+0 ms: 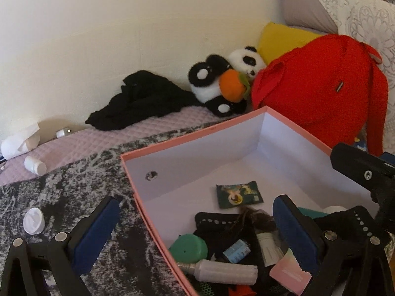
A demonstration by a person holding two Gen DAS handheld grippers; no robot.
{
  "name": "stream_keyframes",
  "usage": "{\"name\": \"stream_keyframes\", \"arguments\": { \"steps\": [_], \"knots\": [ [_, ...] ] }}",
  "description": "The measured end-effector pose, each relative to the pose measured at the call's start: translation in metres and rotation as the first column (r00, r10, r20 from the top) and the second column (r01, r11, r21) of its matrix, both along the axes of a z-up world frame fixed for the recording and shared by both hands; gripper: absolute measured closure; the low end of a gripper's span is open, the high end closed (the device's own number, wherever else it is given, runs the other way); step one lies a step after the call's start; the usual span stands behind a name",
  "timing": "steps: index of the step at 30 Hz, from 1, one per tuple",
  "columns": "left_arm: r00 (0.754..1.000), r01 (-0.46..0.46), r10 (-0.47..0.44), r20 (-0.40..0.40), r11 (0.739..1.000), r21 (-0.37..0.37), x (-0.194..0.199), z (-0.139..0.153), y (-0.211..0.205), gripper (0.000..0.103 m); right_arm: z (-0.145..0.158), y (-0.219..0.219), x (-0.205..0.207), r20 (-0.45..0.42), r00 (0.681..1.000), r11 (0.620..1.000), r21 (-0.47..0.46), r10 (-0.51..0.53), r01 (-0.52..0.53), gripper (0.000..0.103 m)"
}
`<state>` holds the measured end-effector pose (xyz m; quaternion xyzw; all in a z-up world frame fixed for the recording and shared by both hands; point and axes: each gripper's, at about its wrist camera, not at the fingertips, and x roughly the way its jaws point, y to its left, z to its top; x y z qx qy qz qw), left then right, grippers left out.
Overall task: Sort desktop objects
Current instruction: 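Grasp the white round lid with the left gripper while the right gripper grasps the white pill bottle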
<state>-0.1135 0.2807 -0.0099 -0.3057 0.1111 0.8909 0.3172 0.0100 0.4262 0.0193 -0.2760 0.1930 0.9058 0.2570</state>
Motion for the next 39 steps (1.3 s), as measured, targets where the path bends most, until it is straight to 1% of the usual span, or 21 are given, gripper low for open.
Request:
{"name": "stream_keyframes", "arguments": {
  "steps": [4, 6, 9, 11, 12, 14, 17, 19, 21, 23, 24, 25, 28, 30, 31, 33, 35, 37, 39],
  "knots": [
    [0.999, -0.040, 0.041, -0.020, 0.999, 0.009, -0.002, 0.008, -0.017, 0.001, 0.003, -0.010, -0.007, -0.019, 1.000, 0.999, -0.027, 0.021, -0.022, 0.004],
    [0.997, -0.072, 0.072, -0.024, 0.997, 0.025, -0.002, 0.013, -0.032, 0.001, 0.007, -0.019, -0.011, -0.033, 0.999, 0.998, -0.038, 0.040, -0.042, 0.004],
    [0.988, -0.152, 0.153, -0.008, 0.987, 0.053, -0.005, 0.018, -0.061, 0.001, 0.016, -0.038, -0.020, -0.062, 0.994, 0.995, -0.042, 0.086, -0.088, 0.004],
    [0.977, -0.214, 0.213, 0.019, 0.973, 0.087, -0.004, 0.018, -0.086, 0.001, 0.020, -0.052, -0.026, -0.077, 0.990, 0.992, -0.045, 0.118, -0.122, 0.004],
    [0.968, -0.249, 0.247, 0.034, 0.963, 0.102, -0.003, 0.017, -0.101, 0.001, 0.023, -0.061, -0.030, -0.087, 0.986, 0.988, -0.049, 0.141, -0.145, 0.004],
    [0.947, -0.319, 0.315, 0.058, 0.942, 0.105, -0.002, 0.012, -0.127, 0.001, 0.025, -0.077, -0.038, -0.101, 0.979, 0.981, -0.057, 0.180, -0.186, 0.004],
    [0.908, -0.419, 0.414, 0.070, 0.905, 0.074, 0.002, -0.004, -0.163, 0.001, 0.025, -0.108, -0.054, -0.104, 0.963, 0.965, -0.059, 0.250, -0.257, 0.004],
    [0.885, -0.466, 0.465, 0.031, 0.883, 0.049, 0.006, -0.015, -0.185, 0.001, 0.022, -0.128, -0.066, -0.098, 0.951, 0.953, -0.050, 0.294, -0.300, 0.004],
    [0.863, -0.504, 0.504, -0.036, 0.864, 0.017, 0.008, -0.025, -0.203, 0.001, 0.017, -0.151, -0.081, -0.085, 0.936, 0.937, -0.044, 0.342, -0.347, 0.004],
    [0.844, -0.531, 0.527, -0.100, 0.848, -0.012, 0.006, -0.036, -0.216, 0.001, 0.011, -0.176, -0.096, -0.075, 0.917, 0.918, -0.037, 0.392, -0.395, 0.004],
    [0.838, -0.538, 0.533, -0.118, 0.843, -0.018, 0.002, -0.042, -0.222, 0.001, 0.007, -0.188, -0.104, -0.062, 0.910, 0.911, -0.029, 0.410, -0.412, 0.004],
    [0.838, -0.538, 0.531, -0.125, 0.843, -0.023, -0.004, -0.048, -0.226, 0.001, 0.002, -0.198, -0.110, -0.053, 0.904, 0.904, -0.021, 0.425, -0.426, 0.004],
    [0.852, -0.519, 0.511, -0.112, 0.853, -0.056, -0.033, -0.071, -0.235, 0.001, -0.017, -0.224, -0.131, -0.026, 0.889, 0.889, -0.004, 0.457, -0.458, 0.004],
    [0.864, -0.504, 0.499, -0.069, 0.860, -0.078, -0.063, -0.090, -0.238, 0.001, -0.031, -0.231, -0.148, -0.001, 0.888, 0.888, -0.015, 0.459, -0.459, 0.004],
    [0.865, -0.502, 0.500, -0.050, 0.861, -0.076, -0.075, -0.096, -0.239, 0.001, -0.039, -0.234, -0.156, 0.012, 0.888, 0.888, -0.020, 0.460, -0.460, 0.004],
    [0.864, -0.502, 0.503, 0.004, 0.863, -0.054, -0.106, -0.111, -0.241, 0.001, -0.051, -0.236, -0.176, 0.034, 0.885, 0.885, -0.031, 0.465, -0.464, 0.004],
    [0.861, -0.505, 0.505, 0.061, 0.863, -0.025, -0.138, -0.124, -0.243, 0.001, -0.059, -0.237, -0.206, 0.073, 0.881, 0.884, -0.012, 0.468, -0.468, 0.004],
    [0.857, -0.506, 0.503, 0.111, 0.862, 0.005, -0.171, -0.132, -0.241, 0.001, -0.056, -0.238, -0.242, 0.100, 0.871, 0.875, -0.004, 0.481, -0.483, 0.004],
    [0.852, -0.513, 0.507, 0.126, 0.858, 0.014, -0.199, -0.132, -0.235, 0.001, -0.051, -0.238, -0.280, 0.122, 0.860, 0.866, 0.001, 0.496, -0.500, 0.004]
  ]
}}
